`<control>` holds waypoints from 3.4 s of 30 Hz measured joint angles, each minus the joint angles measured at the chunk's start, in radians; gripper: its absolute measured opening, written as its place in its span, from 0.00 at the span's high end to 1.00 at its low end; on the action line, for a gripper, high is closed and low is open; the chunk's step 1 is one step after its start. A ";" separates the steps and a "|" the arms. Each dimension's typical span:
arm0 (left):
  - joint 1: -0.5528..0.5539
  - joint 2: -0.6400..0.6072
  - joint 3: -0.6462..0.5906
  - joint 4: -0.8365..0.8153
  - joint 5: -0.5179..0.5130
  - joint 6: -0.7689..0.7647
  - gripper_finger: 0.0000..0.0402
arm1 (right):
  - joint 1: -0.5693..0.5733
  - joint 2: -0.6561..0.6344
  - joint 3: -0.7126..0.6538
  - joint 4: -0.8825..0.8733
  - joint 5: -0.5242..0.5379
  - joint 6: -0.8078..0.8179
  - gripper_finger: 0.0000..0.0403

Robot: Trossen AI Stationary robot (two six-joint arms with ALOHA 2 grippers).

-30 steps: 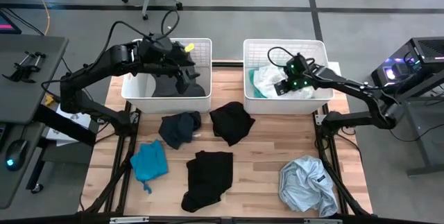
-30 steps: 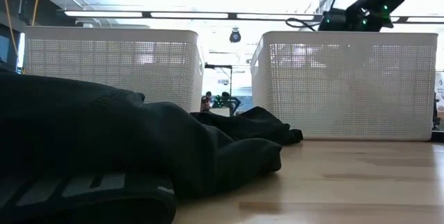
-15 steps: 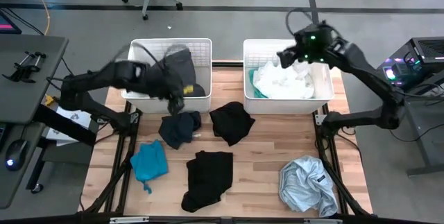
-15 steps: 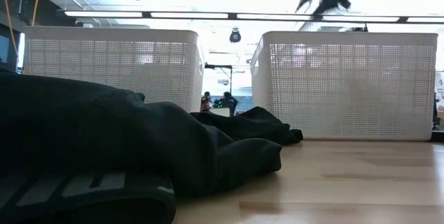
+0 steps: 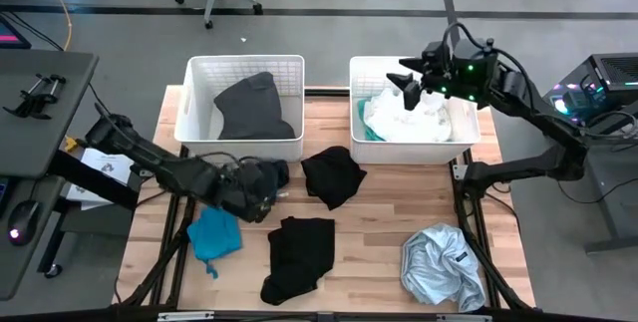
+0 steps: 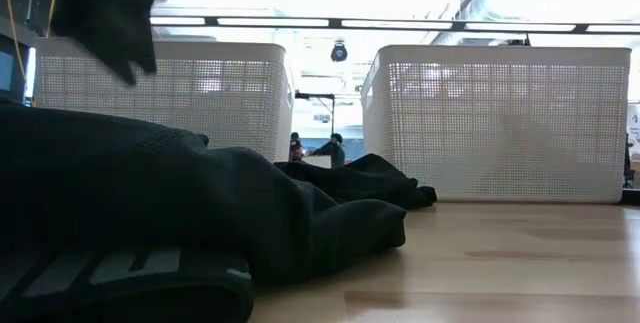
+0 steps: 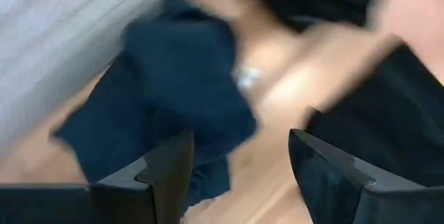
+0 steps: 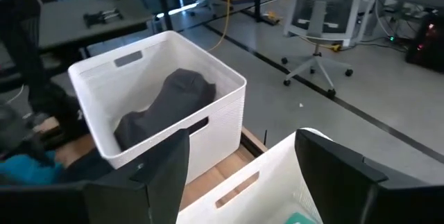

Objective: Sort clothes
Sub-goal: Put the dark blue shorts into the left bin

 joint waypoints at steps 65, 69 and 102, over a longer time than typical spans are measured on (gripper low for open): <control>0.383 0.069 0.252 0.692 0.221 0.875 0.99 | 0.092 0.130 -0.002 0.136 -0.140 0.130 0.38; 0.435 0.067 0.305 0.682 0.253 0.966 0.99 | 0.111 0.130 -0.002 0.137 -0.132 0.146 0.38; 0.974 -0.151 0.334 -0.024 0.017 1.061 0.99 | 0.136 0.130 -0.002 0.222 -0.045 0.264 0.38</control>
